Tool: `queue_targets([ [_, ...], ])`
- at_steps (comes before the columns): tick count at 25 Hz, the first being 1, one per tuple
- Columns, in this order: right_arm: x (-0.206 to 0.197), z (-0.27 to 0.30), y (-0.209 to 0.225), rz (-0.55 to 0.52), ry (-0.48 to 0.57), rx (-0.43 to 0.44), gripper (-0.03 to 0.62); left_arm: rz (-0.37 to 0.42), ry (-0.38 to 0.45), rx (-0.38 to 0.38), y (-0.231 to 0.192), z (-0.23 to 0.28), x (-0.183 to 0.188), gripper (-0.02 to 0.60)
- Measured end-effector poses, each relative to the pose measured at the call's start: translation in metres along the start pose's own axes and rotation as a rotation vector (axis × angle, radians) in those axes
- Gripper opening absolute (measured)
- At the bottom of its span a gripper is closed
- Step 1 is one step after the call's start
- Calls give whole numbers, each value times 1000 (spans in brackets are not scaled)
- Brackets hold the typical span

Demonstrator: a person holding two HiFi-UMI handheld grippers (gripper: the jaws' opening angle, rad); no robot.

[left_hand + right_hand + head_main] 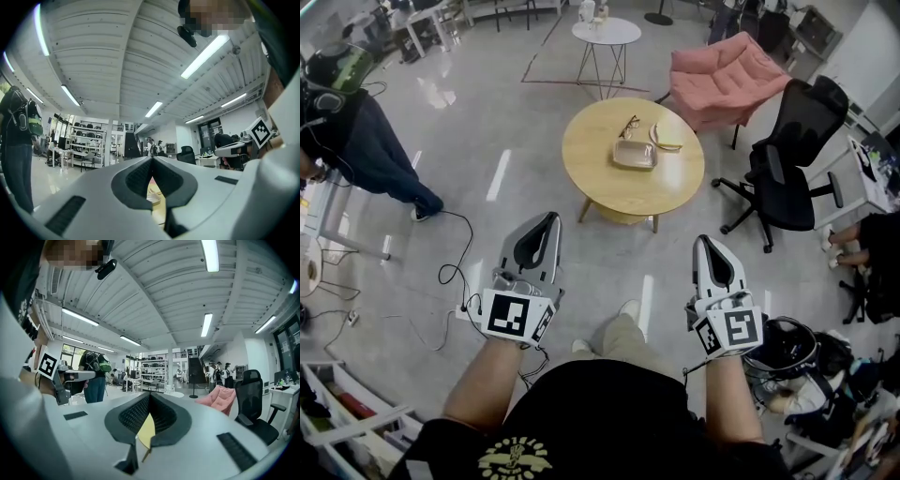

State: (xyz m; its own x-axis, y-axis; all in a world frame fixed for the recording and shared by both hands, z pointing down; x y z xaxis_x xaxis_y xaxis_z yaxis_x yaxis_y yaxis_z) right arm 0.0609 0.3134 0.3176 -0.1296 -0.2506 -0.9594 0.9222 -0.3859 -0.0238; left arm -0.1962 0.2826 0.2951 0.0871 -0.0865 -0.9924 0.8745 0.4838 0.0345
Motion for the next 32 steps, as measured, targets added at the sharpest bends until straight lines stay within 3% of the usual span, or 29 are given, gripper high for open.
queue_targets([
  [19, 14, 79, 95, 23, -12, 20, 14, -29, -47, -12, 1, 127, -9, 15],
  [32, 29, 125, 176, 26, 8, 79, 14, -30, -30, 47, 13, 207, 20, 15],
])
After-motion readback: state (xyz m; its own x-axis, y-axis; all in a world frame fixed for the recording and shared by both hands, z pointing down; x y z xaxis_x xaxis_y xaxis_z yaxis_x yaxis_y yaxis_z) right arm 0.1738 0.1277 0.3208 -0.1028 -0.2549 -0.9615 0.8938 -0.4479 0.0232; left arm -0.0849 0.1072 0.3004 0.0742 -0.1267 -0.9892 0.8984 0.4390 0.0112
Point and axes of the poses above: the fingertips, and each gripper's own axes: z forward along the fingers, y to its right, x out of its top, the point moved 2 cm from there along -z, backward along the fingers, and after that the axes turned 11 degrees about -y, right-handed, at the moved point
